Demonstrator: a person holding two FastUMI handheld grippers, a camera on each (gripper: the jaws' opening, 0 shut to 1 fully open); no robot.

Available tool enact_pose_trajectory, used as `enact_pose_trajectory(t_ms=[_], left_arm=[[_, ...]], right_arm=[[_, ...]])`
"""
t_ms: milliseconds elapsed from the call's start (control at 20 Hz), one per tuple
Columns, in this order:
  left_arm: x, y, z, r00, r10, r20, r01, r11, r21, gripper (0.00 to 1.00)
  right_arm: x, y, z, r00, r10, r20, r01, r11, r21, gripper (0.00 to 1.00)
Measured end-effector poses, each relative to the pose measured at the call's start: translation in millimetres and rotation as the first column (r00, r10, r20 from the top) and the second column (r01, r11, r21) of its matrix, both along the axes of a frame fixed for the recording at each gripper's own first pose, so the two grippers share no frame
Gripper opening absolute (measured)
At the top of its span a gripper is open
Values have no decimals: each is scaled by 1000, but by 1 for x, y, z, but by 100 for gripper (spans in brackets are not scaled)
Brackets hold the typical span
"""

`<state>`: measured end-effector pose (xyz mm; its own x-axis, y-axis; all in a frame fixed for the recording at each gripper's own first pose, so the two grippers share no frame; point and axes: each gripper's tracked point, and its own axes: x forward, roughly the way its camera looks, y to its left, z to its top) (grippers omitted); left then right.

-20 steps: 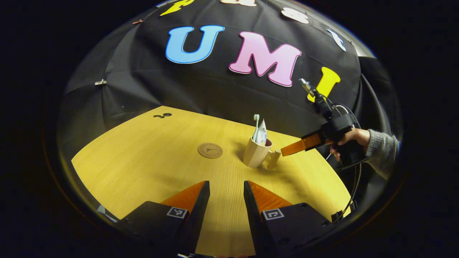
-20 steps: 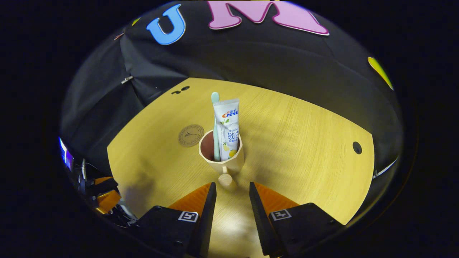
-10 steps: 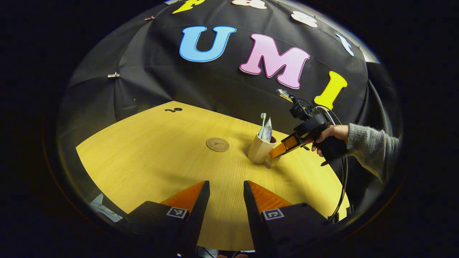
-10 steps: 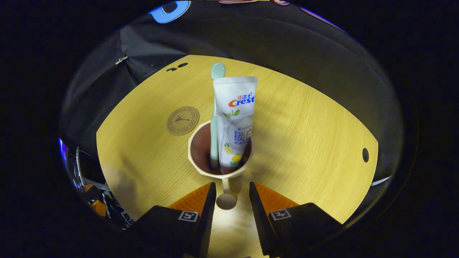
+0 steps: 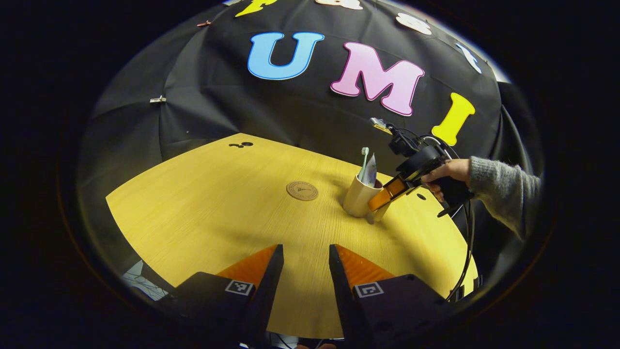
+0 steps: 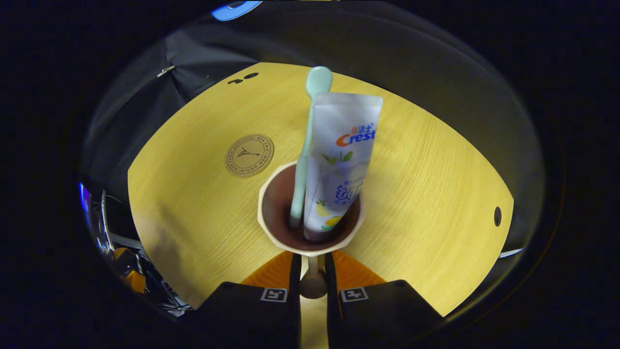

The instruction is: Put the toothbrush and toothpaste on the desktop into the cup, then pick up the cup and place it on the coaster on the desktop.

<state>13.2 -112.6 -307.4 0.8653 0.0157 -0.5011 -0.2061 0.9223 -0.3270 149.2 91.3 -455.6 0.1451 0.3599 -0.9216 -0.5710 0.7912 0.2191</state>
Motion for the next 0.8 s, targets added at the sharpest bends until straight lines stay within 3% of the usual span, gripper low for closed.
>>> enact_pose_trajectory(t_ms=[200,450,800], left_arm=[[6,-1,2,1000,-11,9,11,1000,-1,61],[8,6,5,999,-32,9,32,999,5,61],[0,33,11,1000,-29,7,29,999,15,62]], right_arm=[[4,0,4,998,-28,54,27,999,26,15],[9,8,18,995,-57,81,52,997,59,15],[22,61,45,993,-54,104,43,993,105,14]])
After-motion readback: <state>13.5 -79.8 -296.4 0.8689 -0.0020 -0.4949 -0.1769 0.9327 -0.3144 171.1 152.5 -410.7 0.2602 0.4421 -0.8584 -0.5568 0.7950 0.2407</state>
